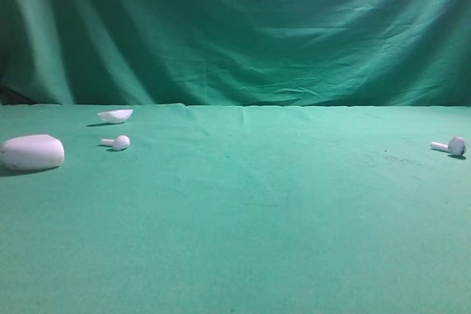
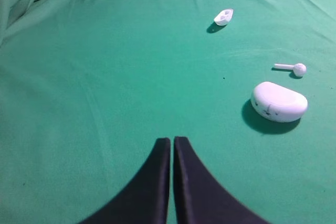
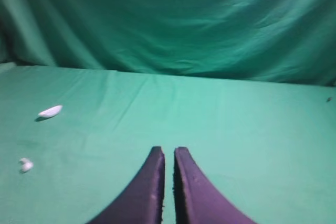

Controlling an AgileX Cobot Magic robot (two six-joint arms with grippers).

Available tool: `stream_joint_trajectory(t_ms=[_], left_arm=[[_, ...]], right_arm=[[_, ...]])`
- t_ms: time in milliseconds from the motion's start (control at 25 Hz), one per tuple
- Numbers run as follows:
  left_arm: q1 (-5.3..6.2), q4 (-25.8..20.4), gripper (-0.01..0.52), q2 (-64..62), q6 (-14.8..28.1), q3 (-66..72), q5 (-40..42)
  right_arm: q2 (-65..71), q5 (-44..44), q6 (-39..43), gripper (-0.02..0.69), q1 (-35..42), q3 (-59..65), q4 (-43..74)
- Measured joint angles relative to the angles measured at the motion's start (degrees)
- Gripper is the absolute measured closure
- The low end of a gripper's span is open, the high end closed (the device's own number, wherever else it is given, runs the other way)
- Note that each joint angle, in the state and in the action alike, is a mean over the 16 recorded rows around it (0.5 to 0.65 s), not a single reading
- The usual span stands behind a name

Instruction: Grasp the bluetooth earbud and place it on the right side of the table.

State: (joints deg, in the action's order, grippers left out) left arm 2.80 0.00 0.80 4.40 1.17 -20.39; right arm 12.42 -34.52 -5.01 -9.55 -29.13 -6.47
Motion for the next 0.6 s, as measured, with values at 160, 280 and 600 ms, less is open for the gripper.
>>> stream_joint_trajectory(t_ms=[160, 280, 600], left_arm=[[0.0, 0.0, 0.514, 0.0, 0.0, 0.0, 0.0], [0.0, 0.0, 0.514, 0.0, 0.0, 0.0, 0.0], [0.0, 0.0, 0.514, 0.0, 0.0, 0.0, 0.0]], right_arm=[[-4.0, 4.0, -0.1, 0.618, 2.7, 7.0, 2.2], [-7.1, 6.8, -0.1, 0.618, 4.8, 13.0, 3.1], [-12.6, 10.4, -0.1, 0.618, 8.5, 26.1, 3.5]])
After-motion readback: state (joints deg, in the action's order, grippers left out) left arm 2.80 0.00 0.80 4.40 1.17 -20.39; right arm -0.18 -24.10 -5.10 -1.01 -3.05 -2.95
